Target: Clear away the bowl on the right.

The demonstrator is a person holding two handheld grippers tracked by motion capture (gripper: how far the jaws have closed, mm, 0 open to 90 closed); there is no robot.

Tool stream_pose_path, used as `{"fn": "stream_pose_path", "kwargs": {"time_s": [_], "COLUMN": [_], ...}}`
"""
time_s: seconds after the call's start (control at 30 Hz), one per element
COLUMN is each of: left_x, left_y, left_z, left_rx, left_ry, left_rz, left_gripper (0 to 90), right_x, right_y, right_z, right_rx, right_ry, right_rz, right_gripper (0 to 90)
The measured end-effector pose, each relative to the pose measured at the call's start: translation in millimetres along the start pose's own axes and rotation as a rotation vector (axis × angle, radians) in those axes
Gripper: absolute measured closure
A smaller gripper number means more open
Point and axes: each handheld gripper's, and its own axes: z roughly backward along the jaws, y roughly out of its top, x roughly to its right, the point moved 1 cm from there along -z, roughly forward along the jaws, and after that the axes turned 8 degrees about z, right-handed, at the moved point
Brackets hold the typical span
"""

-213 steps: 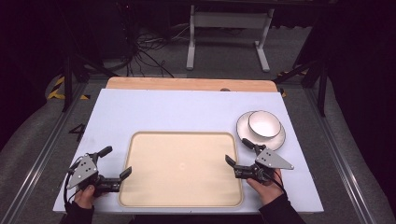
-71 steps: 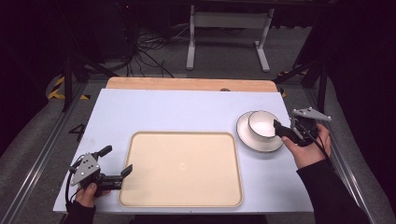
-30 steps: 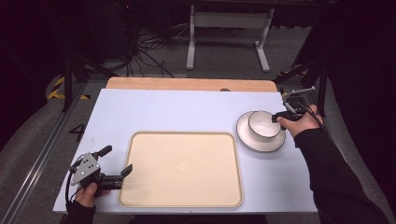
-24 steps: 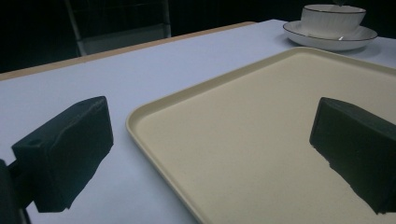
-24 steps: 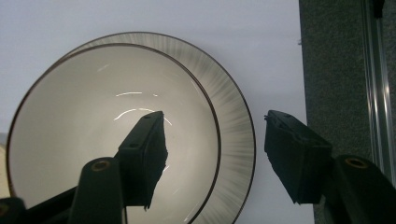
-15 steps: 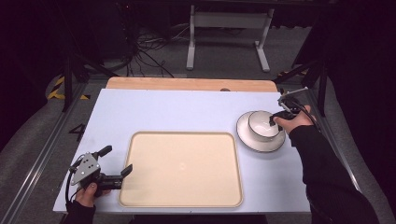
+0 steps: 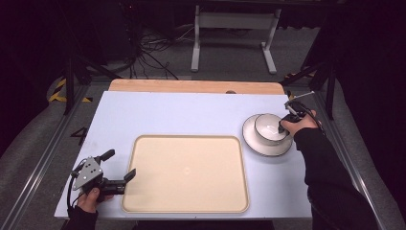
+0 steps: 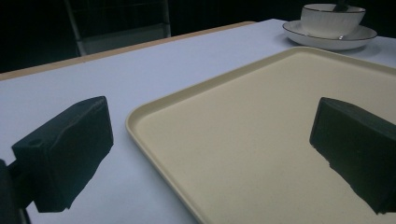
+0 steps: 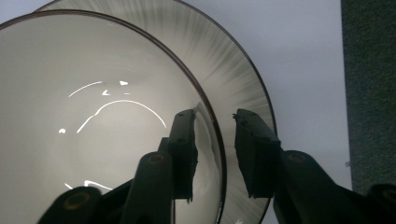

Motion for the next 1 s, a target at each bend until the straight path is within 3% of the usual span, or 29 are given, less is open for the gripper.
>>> {"fn": "stream_pose_path", "kwargs": {"time_s": [0.2,0.33,0.4,1.0], "left_x": [0.3,0.2,0.1,0.6], "left_y": [-0.1,-0.1,0.0,-0.2], "left_z": [-0.1,-0.1,-0.1,-0.4], "left_rx": [0.0,0.0,-0.001,0.003], "left_ry": [0.0,0.0,0.0,0.001], "left_rz": [0.002,0.001,-0.002,0.0], "left_gripper": [0.1,0.1,0.1,0.1], "right_x": [-4.1,-4.1,-5.9,-2.3], "right_y": [2.1,3.1,3.5,2.3], "right_z": [-2.2,-1.3,-1.6,8.6], "right_rx": [-0.028,-0.046,-0.034,-0.042], "right_ry": [0.009,0.044,0.039,0.035], "right_rz": [-0.034,-0.126,-0.175,-0.184], "right_gripper": [78.9,82.7,83.0,84.6]}}
